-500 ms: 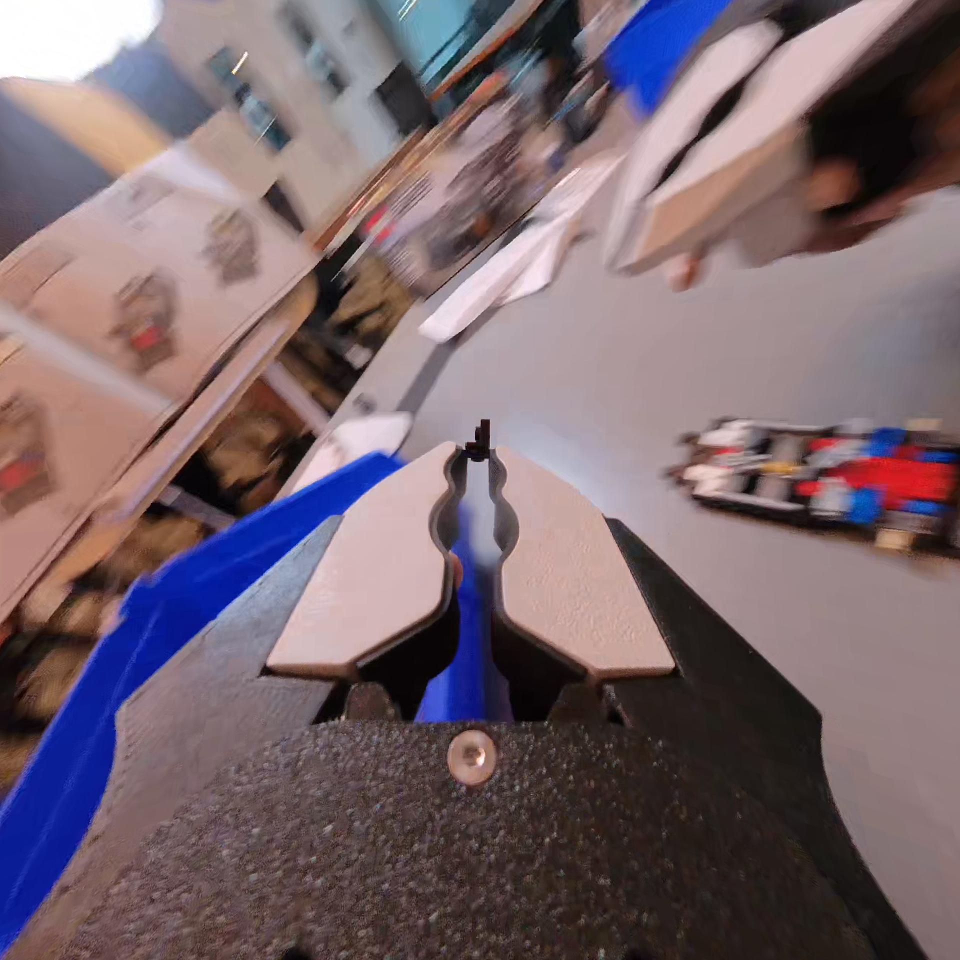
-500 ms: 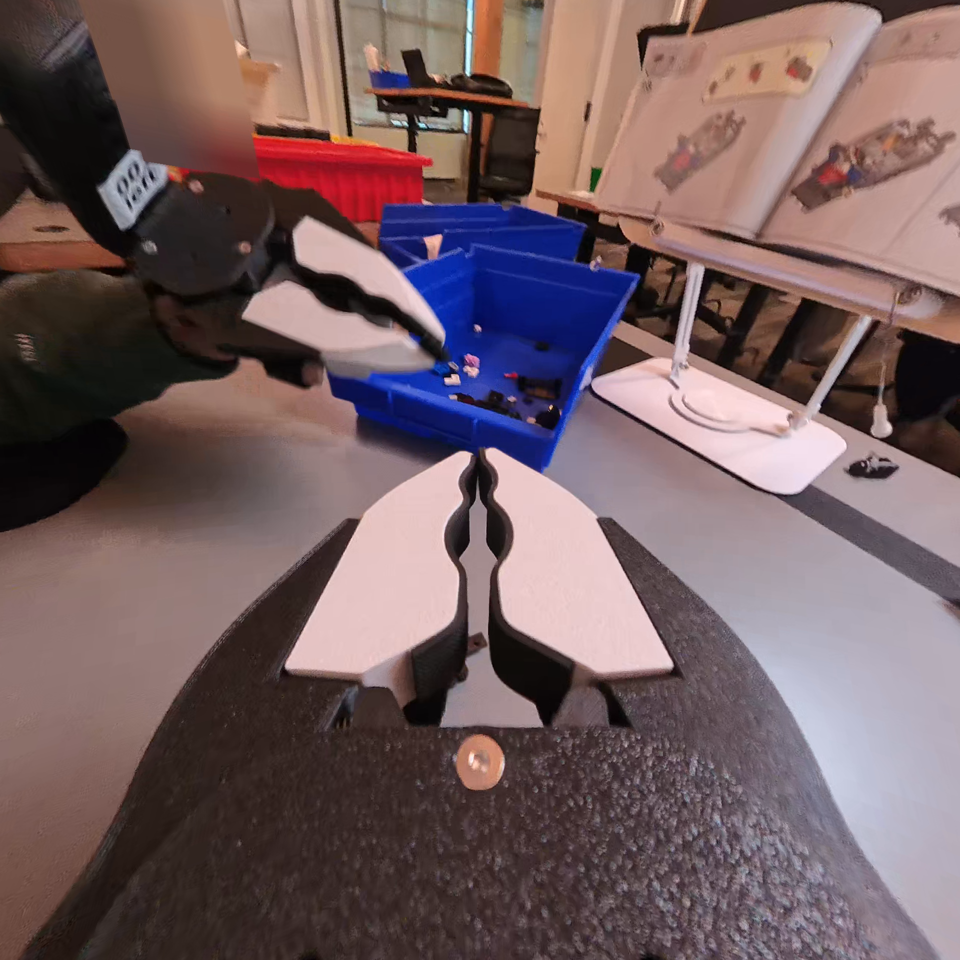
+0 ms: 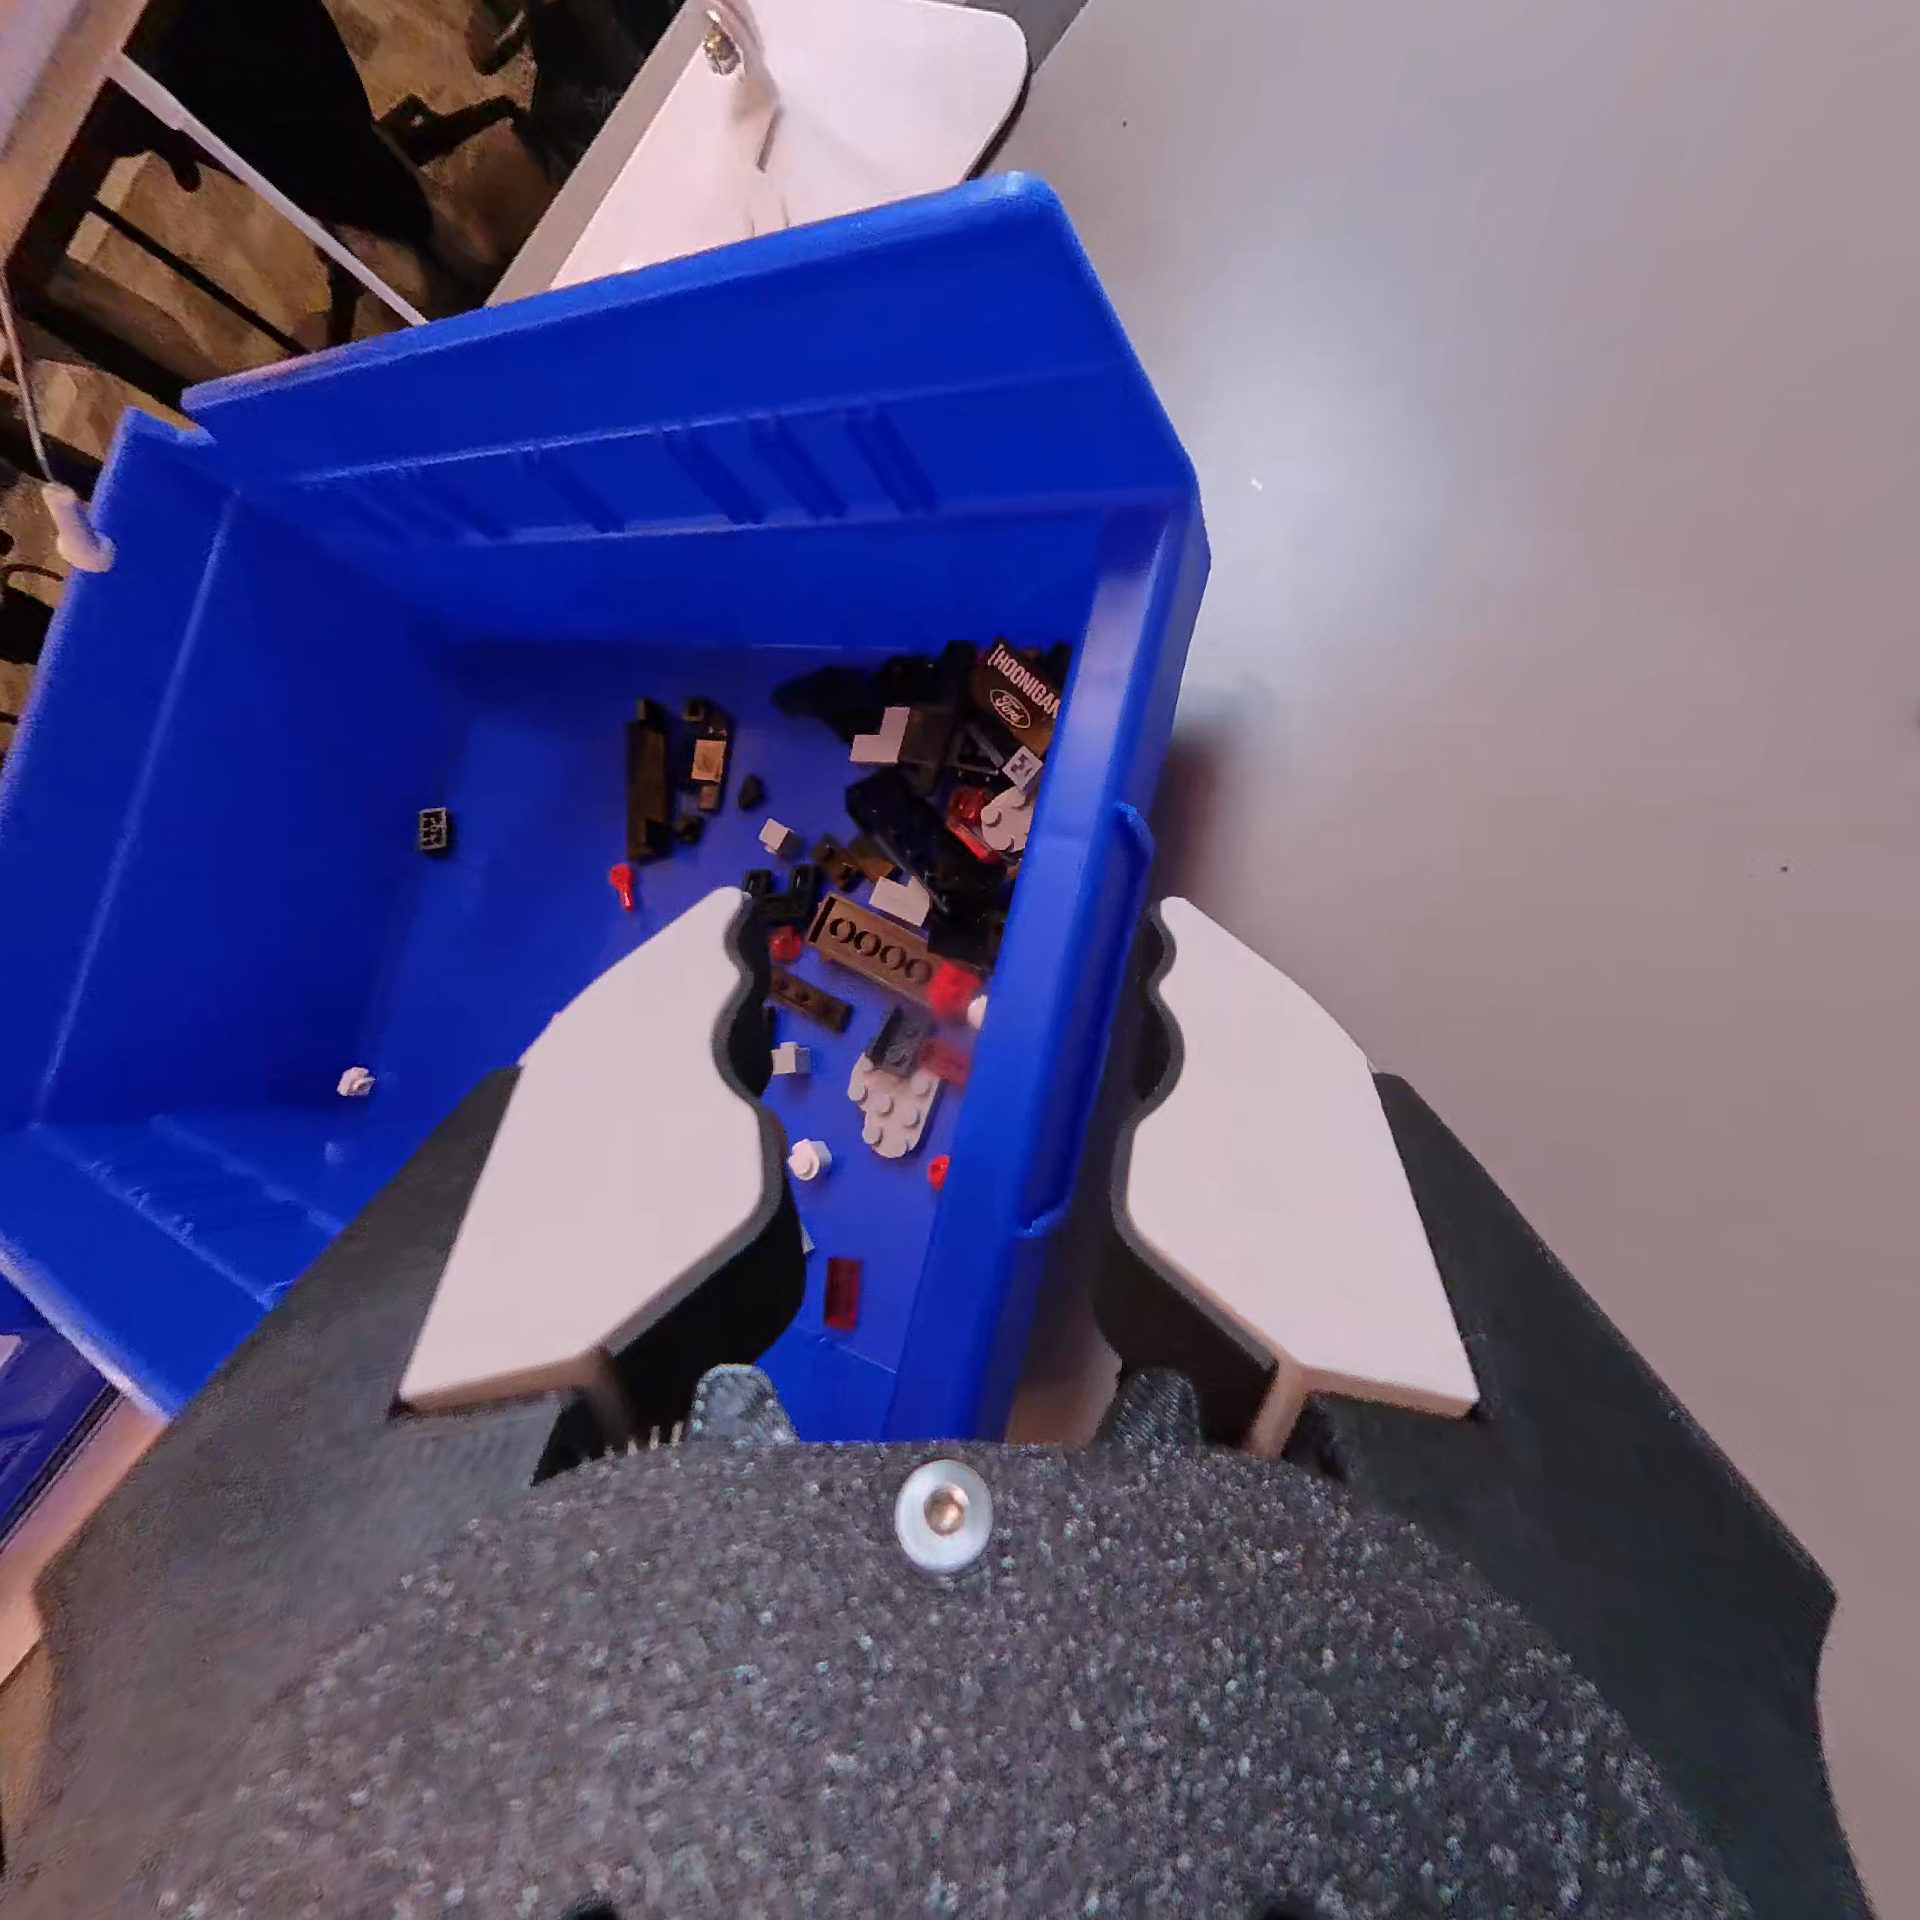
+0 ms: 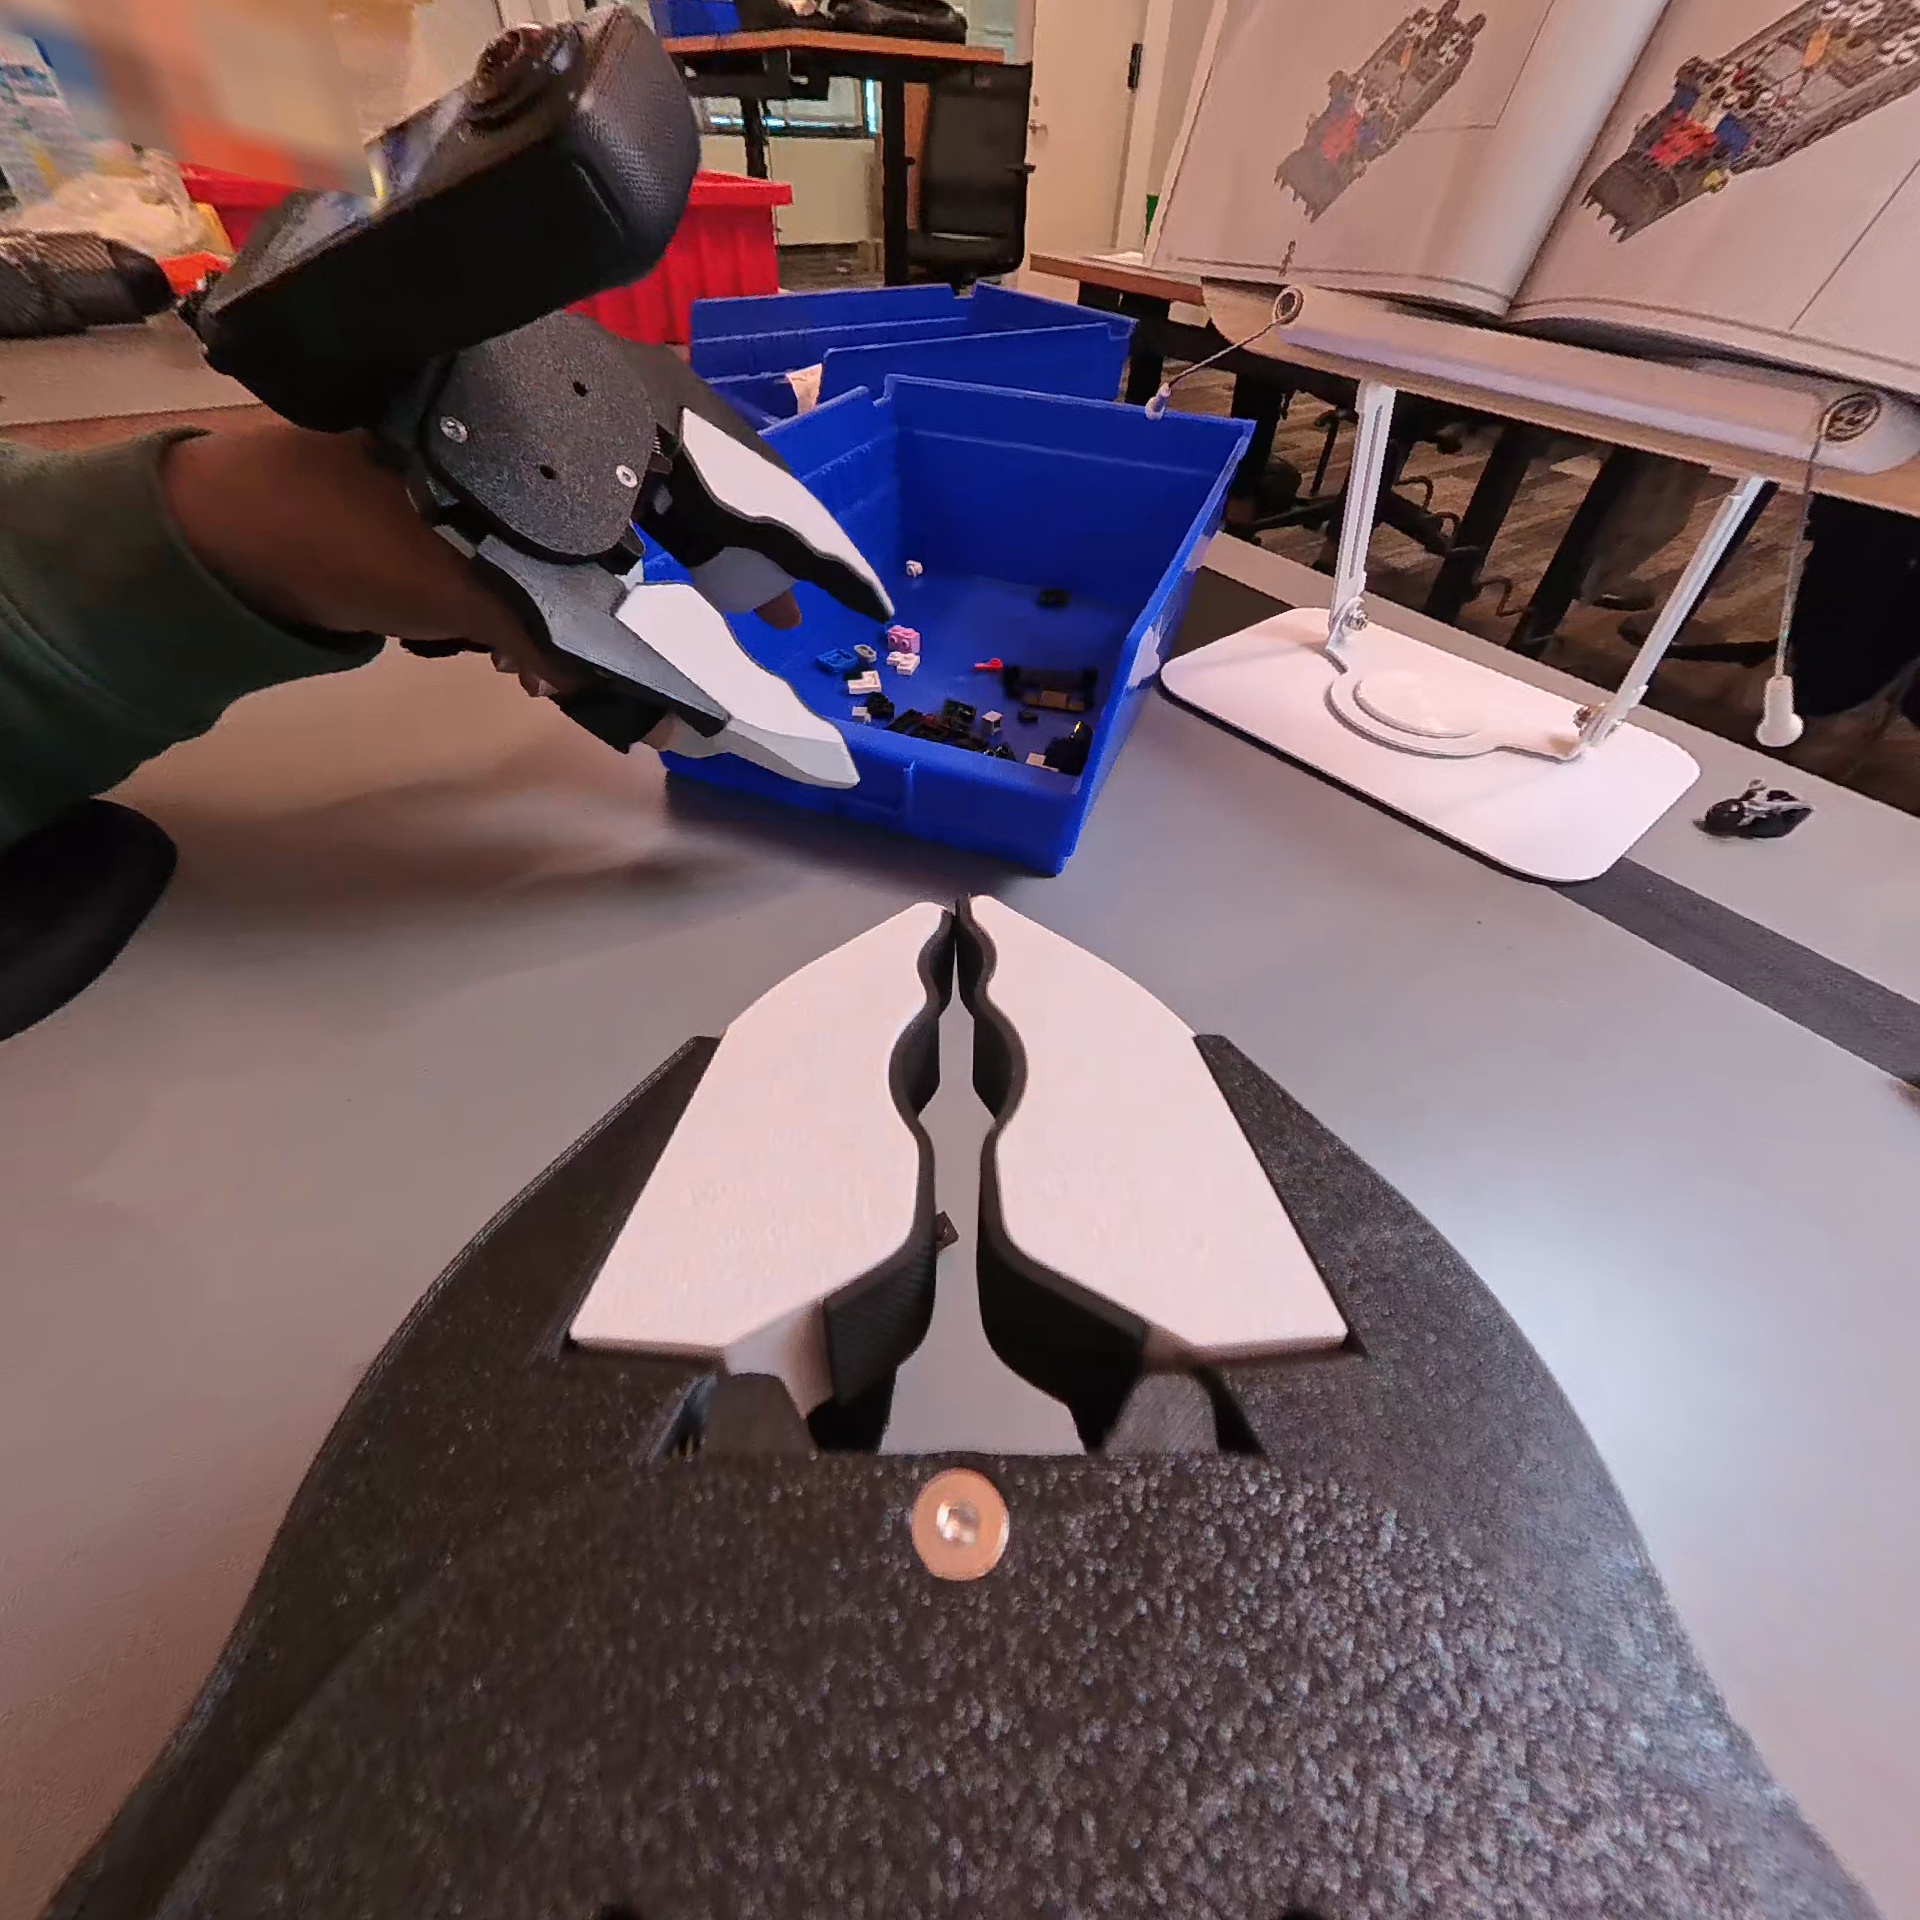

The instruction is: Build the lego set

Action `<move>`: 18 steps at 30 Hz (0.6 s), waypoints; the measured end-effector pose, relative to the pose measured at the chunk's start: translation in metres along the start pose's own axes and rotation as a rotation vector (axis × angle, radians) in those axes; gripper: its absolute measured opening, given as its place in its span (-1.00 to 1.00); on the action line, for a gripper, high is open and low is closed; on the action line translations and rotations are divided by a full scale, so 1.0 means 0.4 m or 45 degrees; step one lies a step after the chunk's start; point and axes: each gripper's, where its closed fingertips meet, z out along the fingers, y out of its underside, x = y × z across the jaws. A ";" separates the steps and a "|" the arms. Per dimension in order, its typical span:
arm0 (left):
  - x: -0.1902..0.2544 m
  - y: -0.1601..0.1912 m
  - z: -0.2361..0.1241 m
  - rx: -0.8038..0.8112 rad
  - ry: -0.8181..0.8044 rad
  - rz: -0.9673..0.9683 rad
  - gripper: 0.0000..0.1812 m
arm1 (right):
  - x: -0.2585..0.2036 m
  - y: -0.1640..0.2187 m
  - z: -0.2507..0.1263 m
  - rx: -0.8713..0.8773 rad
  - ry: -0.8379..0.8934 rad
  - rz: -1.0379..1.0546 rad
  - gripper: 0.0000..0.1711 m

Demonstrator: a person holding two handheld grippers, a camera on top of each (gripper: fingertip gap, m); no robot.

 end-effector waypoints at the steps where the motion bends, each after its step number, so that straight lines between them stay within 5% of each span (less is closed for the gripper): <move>1: 0.005 0.000 -0.001 0.008 0.022 -0.004 -0.25 | 0.000 0.001 0.000 -0.002 0.000 -0.001 -1.00; 5: 0.064 -0.041 -0.028 0.187 0.203 0.035 -0.37 | 0.000 0.002 0.000 -0.008 -0.001 -0.009 -1.00; 13: 0.370 -0.067 -0.143 0.386 0.962 0.251 -0.84 | 0.011 0.036 0.002 -0.111 -0.040 0.043 -1.00; 18: 0.465 -0.054 -0.158 0.378 1.056 0.343 -0.79 | -0.101 0.135 -0.018 -0.440 -0.451 -0.011 -0.97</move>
